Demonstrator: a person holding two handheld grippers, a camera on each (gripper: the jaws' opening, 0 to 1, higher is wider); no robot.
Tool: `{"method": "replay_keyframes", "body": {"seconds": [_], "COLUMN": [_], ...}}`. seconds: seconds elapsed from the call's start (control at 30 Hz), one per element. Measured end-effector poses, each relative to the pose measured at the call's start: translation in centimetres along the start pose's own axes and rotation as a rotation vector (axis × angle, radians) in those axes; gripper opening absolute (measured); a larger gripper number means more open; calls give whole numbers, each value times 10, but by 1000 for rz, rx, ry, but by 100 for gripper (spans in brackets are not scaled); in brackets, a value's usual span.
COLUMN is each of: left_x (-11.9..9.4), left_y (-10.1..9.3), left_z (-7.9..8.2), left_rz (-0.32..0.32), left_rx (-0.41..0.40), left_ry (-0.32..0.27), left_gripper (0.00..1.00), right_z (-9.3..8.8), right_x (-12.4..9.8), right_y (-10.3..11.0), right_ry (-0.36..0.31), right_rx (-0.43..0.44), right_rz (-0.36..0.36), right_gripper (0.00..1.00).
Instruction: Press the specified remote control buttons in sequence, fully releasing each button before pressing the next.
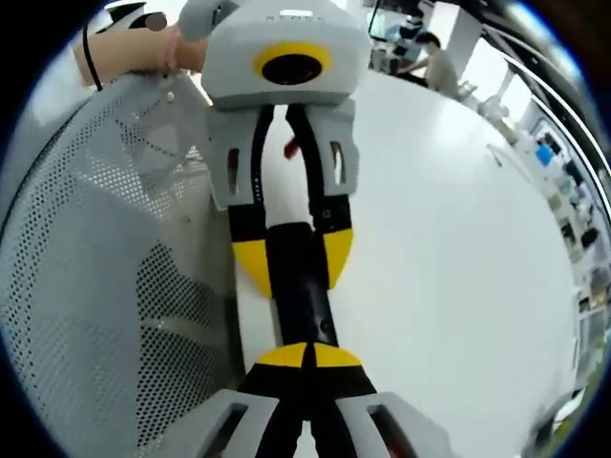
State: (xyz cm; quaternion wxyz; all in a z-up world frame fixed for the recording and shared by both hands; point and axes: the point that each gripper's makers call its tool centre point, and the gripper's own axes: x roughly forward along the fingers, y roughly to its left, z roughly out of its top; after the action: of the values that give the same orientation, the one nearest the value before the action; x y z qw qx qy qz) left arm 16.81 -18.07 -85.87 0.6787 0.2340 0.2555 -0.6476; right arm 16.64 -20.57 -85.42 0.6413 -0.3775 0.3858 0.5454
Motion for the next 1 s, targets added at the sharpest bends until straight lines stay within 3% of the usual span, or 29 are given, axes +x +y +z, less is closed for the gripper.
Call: {"method": "replay_keyframes", "body": {"seconds": [0.63,1.0], "left_x": [0,0], "left_y": [0,0], "left_z": [0,0], "left_rz": [-6,-7], "left_rx": [2,3], "left_ry": [-10,-11], "left_gripper": [25,25], "right_z": [-1,-8], "right_x": [-3,-3], "right_y": [1,-2], "right_ry": [-43,-7], "right_rx": [-41,-8], "right_rz": [23,9], "right_gripper": [0,0]}}
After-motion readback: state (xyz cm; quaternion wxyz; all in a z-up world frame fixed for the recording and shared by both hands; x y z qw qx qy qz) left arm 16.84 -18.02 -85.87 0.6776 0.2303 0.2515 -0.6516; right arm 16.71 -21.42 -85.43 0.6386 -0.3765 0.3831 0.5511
